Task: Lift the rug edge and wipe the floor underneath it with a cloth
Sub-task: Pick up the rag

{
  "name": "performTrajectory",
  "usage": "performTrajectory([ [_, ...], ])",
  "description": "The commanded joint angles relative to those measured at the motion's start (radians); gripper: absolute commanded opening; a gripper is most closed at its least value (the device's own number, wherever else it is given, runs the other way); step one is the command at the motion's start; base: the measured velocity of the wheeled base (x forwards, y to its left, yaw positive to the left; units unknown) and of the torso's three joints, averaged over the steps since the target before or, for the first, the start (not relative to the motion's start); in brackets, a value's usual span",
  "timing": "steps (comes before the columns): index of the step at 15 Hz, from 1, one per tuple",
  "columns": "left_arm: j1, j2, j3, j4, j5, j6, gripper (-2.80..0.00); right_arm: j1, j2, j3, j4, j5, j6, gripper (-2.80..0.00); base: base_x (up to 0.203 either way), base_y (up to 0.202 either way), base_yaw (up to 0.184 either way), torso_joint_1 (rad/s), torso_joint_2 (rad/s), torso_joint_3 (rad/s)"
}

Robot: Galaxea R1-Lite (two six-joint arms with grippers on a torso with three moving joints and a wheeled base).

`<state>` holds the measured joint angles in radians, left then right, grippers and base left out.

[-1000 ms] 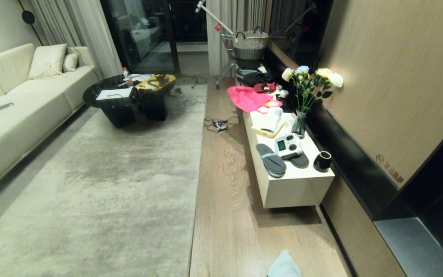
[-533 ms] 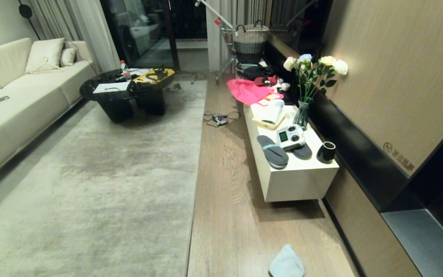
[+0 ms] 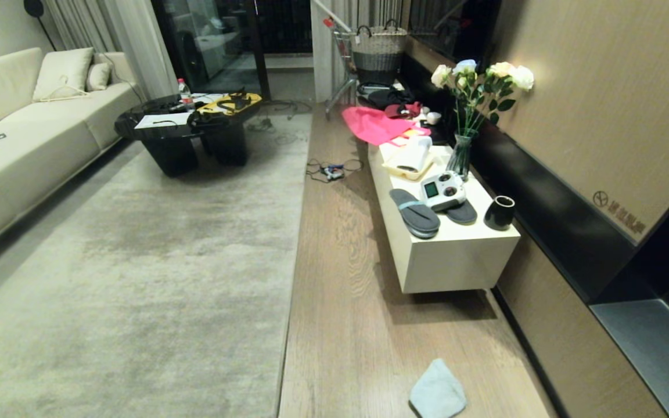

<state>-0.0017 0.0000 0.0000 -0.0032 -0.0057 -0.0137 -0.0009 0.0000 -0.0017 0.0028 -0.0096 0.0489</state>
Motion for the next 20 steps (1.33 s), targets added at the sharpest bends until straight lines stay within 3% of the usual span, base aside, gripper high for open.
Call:
performTrajectory([
  [1, 0.0, 0.002, 0.0, 0.0, 0.0, 0.0, -2.8, 0.001, 0.0, 0.0, 0.0, 0.0, -0.001, -2.8, 0.0, 0.0, 0.0, -0.061, 0.45, 0.398],
  [9, 0.0, 0.002, 0.0, 0.0, 0.0, 0.0, -2.8, 0.0, 0.001, 0.0, 0.0, 0.0, 0.0, -2.8, 0.0, 0.0, 0.0, -0.019, 0.41, 0.4],
  [20, 0.0, 0.002, 0.0, 0.0, 0.0, -0.002, -2.8, 0.0, 0.001, 0.0, 0.0, 0.0, 0.0, -2.8, 0.0, 0.0, 0.0, 0.0, 0.0, 0.0],
])
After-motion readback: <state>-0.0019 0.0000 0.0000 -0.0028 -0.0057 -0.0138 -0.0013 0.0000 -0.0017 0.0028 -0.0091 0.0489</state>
